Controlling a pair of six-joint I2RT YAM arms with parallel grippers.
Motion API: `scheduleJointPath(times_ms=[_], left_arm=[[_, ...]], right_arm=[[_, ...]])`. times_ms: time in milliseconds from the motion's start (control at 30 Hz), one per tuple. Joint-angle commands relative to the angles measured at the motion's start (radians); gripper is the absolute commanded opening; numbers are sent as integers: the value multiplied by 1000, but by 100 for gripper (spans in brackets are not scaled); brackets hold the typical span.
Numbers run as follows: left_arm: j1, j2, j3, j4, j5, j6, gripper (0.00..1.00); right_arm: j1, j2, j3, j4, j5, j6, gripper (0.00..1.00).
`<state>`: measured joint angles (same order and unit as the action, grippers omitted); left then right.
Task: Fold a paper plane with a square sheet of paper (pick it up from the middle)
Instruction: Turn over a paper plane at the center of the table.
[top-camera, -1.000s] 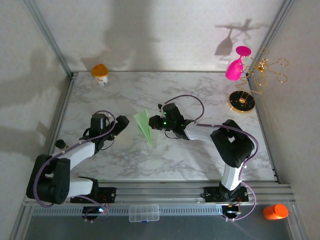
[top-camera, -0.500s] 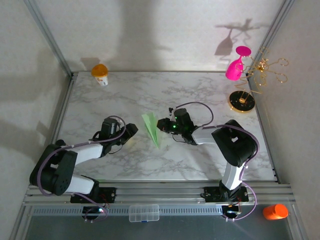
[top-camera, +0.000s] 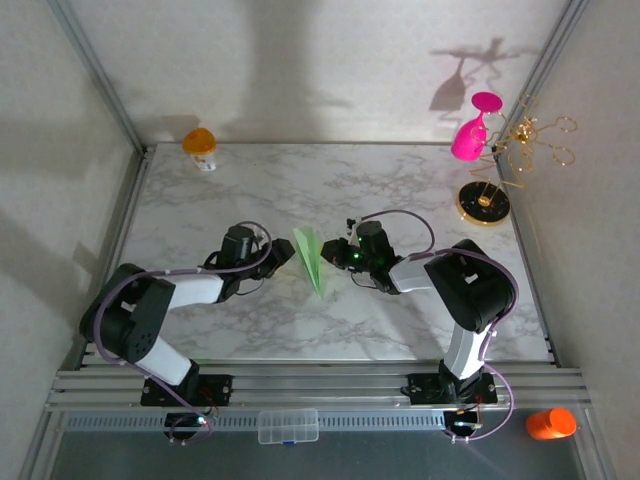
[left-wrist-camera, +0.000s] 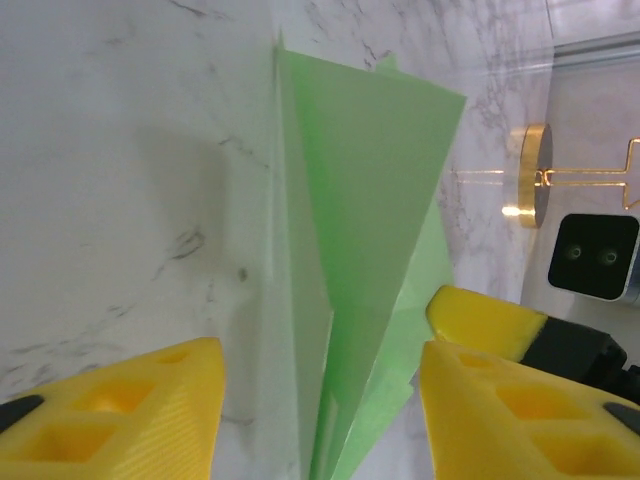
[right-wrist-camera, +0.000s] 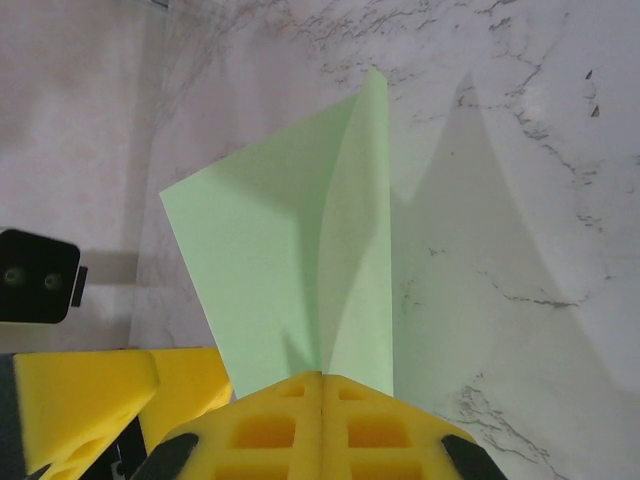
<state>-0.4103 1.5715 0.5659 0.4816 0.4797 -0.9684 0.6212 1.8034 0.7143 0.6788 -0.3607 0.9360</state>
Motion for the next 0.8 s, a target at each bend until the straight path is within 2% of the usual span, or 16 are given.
scheduleJointPath(times_ms=[0,267,433,667,767], left_arm=[[-17,47,51,-12,5,-12,48],[-30,109,90,-31,-4,-15,35],[-35,134,110,-23,3,-10,32],[-35,173,144,-71,-16,6,20],[-35,182,147,-67,-18,0,18]], right_arm=[[-7,-24,-12,29,-8,3,0],[-9,-23,-11,21,-7,0,0],[-11,-18,-7,19,-11,0,0],[-10,-18,-9,5,-6,-2,0],[-14,-22,-10,-2,-1,-4,0]])
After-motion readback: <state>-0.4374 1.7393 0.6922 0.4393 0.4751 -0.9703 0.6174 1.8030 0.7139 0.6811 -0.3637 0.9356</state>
